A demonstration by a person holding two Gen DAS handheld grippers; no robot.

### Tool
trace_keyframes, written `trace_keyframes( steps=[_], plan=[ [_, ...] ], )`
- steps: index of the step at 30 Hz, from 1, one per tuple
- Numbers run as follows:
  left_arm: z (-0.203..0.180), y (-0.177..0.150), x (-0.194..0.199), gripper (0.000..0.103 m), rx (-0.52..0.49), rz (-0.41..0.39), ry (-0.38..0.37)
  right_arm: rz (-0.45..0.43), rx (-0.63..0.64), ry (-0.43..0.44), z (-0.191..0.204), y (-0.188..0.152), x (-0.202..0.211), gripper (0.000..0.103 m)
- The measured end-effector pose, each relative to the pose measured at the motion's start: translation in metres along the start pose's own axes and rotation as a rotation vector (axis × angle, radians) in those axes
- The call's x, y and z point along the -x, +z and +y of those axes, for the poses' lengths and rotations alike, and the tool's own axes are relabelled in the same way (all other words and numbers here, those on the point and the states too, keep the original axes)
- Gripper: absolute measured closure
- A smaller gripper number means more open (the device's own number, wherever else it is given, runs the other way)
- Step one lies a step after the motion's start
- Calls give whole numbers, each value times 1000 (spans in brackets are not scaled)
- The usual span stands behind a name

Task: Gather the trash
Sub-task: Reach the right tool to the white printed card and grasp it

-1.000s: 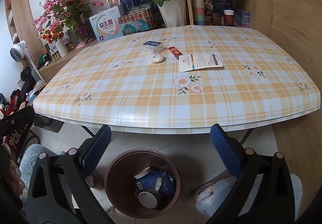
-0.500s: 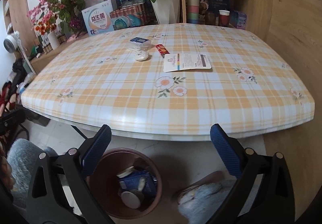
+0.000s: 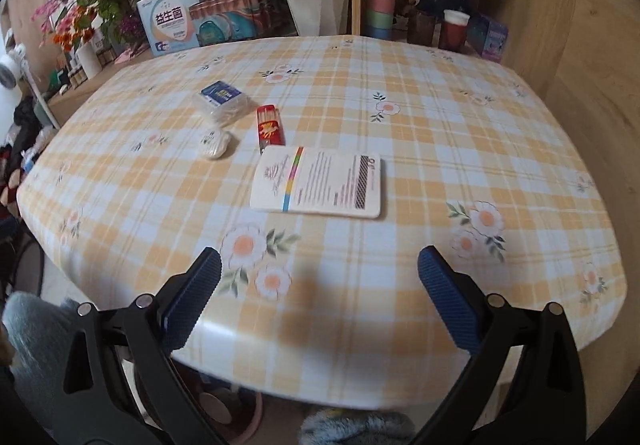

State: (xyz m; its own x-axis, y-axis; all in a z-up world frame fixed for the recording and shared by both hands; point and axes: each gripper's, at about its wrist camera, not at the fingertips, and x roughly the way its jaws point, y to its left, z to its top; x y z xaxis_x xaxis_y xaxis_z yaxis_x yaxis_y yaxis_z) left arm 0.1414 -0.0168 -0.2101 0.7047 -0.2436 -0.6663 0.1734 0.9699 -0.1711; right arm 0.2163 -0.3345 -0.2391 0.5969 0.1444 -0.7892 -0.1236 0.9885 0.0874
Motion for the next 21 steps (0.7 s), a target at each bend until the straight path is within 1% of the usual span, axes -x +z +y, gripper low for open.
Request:
trace_keyframes(
  steps=[4, 7, 9, 12, 13, 16, 17, 19, 21],
  plan=[
    [-1, 11, -16, 6, -9, 1, -8, 12, -2, 22, 7, 18, -23, 6],
    [-1, 17, -27, 6, -7, 6, -22, -3, 16, 7, 6, 35, -34, 6],
    [-2, 20, -32, 6, -15, 9, -32, 17, 52, 9, 0, 45, -42, 6],
    [-1, 23, -39, 6, -25, 9, -35, 94, 220, -9, -3, 56, -54, 6],
    [0, 23, -41, 6, -24, 12, -37, 126, 323, -25, -2, 56, -58, 6],
    [1, 25, -49, 6, -14, 18, -42, 188, 504, -23, -1, 53, -65, 6],
    [2, 25, -50, 6, -11, 18, -44, 210, 560, -15, -2, 52, -68, 6],
    [2, 25, -55, 6, 0, 25, -50, 223, 625, 4, -3, 54, -72, 6],
    [1, 25, -60, 6, 9, 34, -57, 240, 672, 67, -2, 60, -77, 6]
  ],
)
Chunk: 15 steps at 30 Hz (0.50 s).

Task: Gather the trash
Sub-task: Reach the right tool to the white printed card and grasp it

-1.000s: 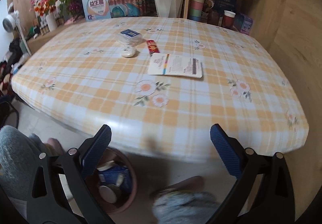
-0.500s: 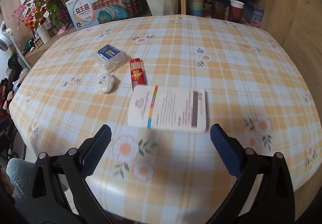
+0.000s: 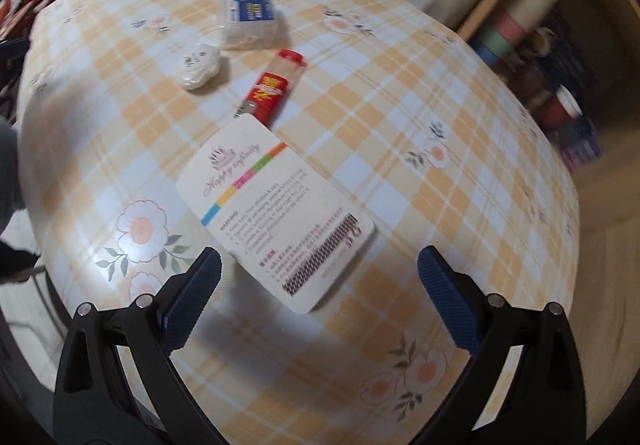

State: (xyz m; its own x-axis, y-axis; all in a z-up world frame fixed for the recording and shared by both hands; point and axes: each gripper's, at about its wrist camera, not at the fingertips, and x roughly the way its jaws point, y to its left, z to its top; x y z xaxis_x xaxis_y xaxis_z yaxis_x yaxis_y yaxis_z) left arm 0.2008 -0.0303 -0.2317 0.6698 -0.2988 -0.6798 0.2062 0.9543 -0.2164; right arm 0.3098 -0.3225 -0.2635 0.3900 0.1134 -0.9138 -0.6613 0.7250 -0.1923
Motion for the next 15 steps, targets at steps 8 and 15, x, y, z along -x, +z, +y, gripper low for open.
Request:
trace_keyframes(
  steps=[8, 15],
  plan=[
    [1, 4, -6, 6, 6, 9, 9, 88, 190, 121, 8, 31, -27, 6],
    [4, 9, -13, 6, 14, 18, 15, 144, 117, 270, -4, 51, -46, 5]
  ],
)
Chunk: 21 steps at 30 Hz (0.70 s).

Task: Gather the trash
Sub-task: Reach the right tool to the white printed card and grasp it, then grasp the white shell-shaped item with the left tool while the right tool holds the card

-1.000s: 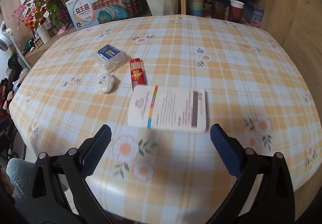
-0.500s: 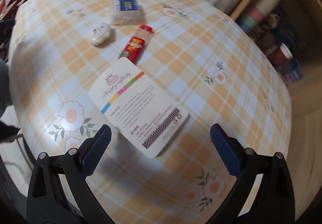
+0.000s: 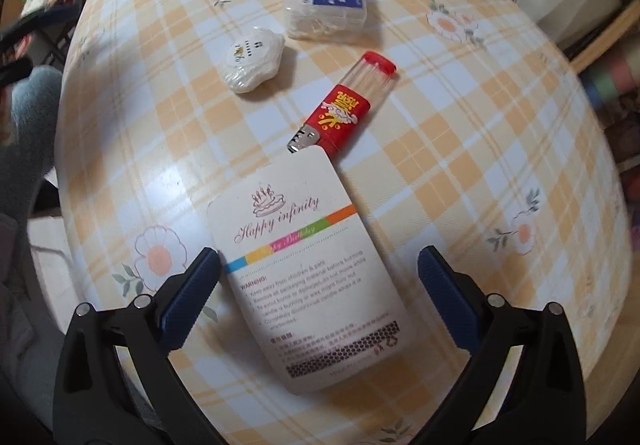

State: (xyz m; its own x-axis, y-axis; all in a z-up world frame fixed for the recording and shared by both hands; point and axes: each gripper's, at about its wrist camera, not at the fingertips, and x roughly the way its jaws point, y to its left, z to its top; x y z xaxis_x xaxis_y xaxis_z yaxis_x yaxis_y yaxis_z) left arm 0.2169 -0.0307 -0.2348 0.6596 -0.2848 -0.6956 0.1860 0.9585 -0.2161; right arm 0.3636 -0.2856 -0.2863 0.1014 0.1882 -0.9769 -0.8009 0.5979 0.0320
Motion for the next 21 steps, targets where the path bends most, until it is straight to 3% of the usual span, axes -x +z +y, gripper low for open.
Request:
trace_keyframes(
  steps=[8, 12, 17, 21],
  plan=[
    [-10, 9, -8, 6, -22, -2, -17, -54, -65, 14, 7, -15, 8, 6],
    [-19, 14, -14, 6, -42, 4, -31, -111, -174, 14, 3, -28, 18, 28],
    [-32, 19, -27, 6, -69, 20, -56, -169, -246, -15, 15, -46, 23, 30],
    [-38, 25, -39, 6, -79, 36, -71, -272, -376, -52, 20, -64, 25, 31]
  ],
)
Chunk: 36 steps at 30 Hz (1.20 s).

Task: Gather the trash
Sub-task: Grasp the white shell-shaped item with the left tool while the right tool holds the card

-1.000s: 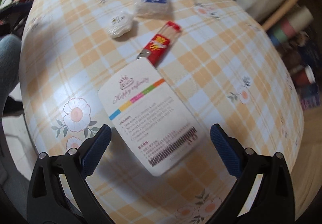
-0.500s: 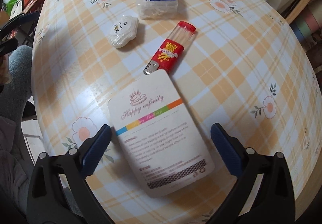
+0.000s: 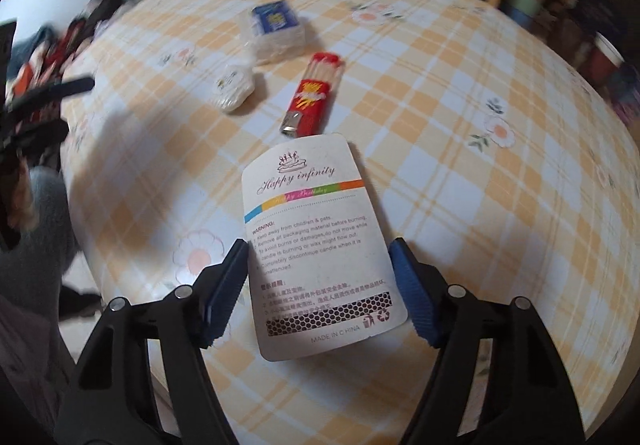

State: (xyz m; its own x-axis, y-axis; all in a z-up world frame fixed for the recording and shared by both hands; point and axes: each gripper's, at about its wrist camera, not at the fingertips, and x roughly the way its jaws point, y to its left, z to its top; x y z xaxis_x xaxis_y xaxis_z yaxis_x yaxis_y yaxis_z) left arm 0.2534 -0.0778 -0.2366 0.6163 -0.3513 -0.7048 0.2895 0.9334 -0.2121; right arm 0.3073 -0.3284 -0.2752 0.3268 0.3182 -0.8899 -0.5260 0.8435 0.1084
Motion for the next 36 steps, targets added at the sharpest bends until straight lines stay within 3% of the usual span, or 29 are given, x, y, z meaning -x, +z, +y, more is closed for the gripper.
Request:
trace_keyframes(
  steps=[2, 9, 16, 19, 24, 26, 36],
  plan=[
    [-2, 3, -7, 6, -9, 11, -3, -35, -68, -44, 1, -7, -1, 30],
    [-16, 23, -39, 8, -59, 60, -29, -178, -306, -66, -4, -19, 4, 30],
    [-25, 46, -87, 21, -77, 144, -3, -342, -561, -54, -12, -50, 23, 30],
    [-28, 51, -110, 27, -79, 191, 24, -355, -593, -48, -12, -56, 25, 30],
    [-34, 57, -126, 29, -139, 192, 88, -357, -587, -49, -7, -61, 30, 30],
    [-36, 57, -125, 52, -159, 190, 104, -360, -591, -50, -6, -64, 32, 30],
    [-34, 37, -82, 54, -174, 168, 49, -401, -587, -31, 13, -73, 52, 30]
  ],
)
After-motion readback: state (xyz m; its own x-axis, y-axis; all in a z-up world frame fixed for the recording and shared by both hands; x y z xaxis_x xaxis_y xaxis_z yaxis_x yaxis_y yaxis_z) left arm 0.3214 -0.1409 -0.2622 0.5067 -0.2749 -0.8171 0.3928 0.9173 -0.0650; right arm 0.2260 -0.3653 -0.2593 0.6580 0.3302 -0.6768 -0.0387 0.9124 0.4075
